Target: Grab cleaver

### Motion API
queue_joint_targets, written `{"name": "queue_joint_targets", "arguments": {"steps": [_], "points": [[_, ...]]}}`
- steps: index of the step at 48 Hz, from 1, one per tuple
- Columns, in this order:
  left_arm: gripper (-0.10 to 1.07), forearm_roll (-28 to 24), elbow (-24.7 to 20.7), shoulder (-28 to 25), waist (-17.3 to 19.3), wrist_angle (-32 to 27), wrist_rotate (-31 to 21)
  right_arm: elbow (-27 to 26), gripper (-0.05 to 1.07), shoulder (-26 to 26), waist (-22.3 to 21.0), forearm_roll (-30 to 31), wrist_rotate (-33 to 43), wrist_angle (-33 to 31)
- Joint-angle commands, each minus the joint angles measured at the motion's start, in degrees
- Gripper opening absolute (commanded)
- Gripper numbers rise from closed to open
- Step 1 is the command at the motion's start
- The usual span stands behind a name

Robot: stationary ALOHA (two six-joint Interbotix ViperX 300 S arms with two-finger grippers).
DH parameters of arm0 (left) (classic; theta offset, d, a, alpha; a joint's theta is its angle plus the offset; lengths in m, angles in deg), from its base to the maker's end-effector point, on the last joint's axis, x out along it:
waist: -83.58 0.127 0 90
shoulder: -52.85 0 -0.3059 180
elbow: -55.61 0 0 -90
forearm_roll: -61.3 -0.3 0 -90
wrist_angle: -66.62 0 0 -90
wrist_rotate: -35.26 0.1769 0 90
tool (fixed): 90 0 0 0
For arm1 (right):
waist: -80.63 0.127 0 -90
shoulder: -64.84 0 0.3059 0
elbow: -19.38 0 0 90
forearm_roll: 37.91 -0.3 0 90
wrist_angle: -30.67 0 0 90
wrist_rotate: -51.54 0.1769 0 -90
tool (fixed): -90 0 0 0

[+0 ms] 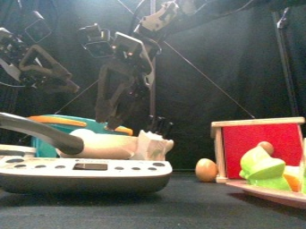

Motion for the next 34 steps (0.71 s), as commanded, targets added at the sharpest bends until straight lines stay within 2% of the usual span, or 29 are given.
{"name": "queue_joint_targets", "arguments": {"steps": [1, 11, 18, 27, 34], "points": [[0.87, 0.09, -0.88, -0.18, -0.09, 0.18, 0.00, -1.76, 0.91, -3.87, -0.26, 0.09, 0.00, 0.44], [0.87, 0.09, -1.58, -0.18, -0.09, 0.62, 0.09, -2.99, 0.91, -7.65, -0.70, 0.09, 0.09, 0.44], [0.87, 0.00, -1.58, -0.18, -0.09, 0.70, 0.00, -3.78, 0.91, -11.43, -2.99, -0.35, 0.35, 0.88], [0.87, 0.09, -1.76, -0.18, -0.09, 1.23, 0.00, -5.89, 0.91, -13.97, -8.70, -4.22, 0.44, 2.55], [0.87, 0.00, -1.76, -0.18, -0.09, 1.76, 0.00, -7.47, 0.91, -13.80, -13.89, -9.23, 0.53, 5.98]]}}
